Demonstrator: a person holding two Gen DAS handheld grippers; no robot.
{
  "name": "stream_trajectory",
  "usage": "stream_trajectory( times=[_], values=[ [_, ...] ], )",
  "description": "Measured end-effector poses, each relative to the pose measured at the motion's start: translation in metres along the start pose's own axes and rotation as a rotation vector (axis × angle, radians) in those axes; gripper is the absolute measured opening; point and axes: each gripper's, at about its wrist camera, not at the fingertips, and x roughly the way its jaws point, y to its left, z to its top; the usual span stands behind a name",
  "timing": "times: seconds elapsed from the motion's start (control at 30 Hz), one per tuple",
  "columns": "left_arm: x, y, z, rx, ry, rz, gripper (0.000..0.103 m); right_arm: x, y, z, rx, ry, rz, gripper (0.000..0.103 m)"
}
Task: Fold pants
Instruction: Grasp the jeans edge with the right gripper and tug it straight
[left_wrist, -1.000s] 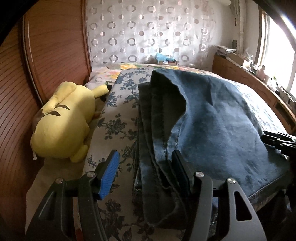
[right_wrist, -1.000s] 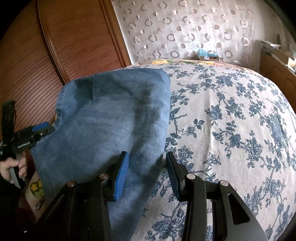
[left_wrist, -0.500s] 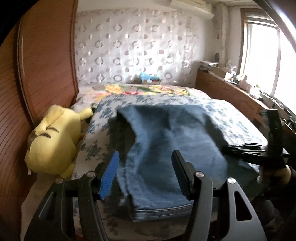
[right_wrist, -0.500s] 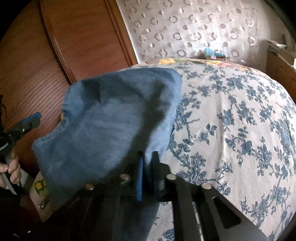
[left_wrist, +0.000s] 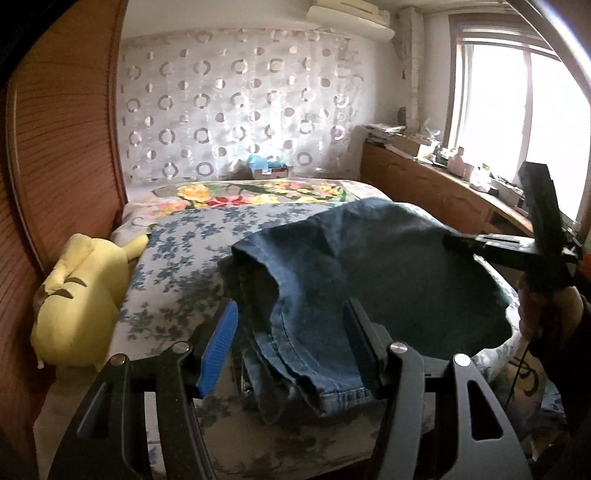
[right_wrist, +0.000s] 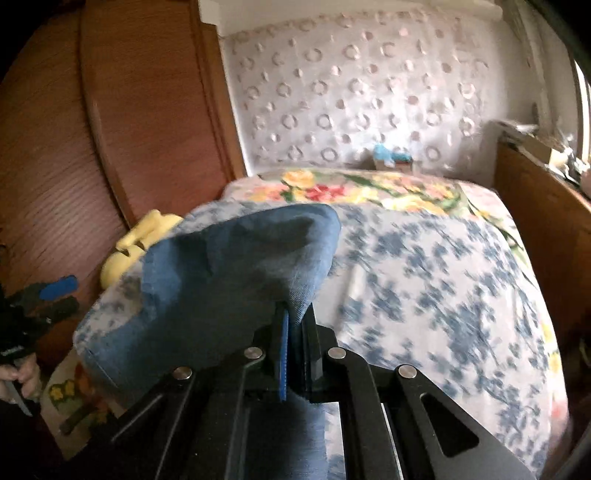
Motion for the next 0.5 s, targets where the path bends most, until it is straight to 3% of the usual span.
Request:
stream_trajectory(
  times=[0.27, 0.37, 0.5],
  values=[
    [0.017, -0.028, -0.004, 0.012, 0.024, -0.054, 0.06, 0.024, -0.021, -0.025, 0.009, 0.087, -0.029, 0.006],
    [0.023, -0.039, -0.007, 0.018, 0.04, -0.071, 0.06, 0.028, -0.022, -0.031, 0.054, 0.102, -0.019, 0.013],
    [0.03, -0.056, -0.015, 0.038, 0.065, -0.096, 0.06, 0.022, -0.021, -0.045, 0.088, 0.122, 0.001, 0.039]
  ],
)
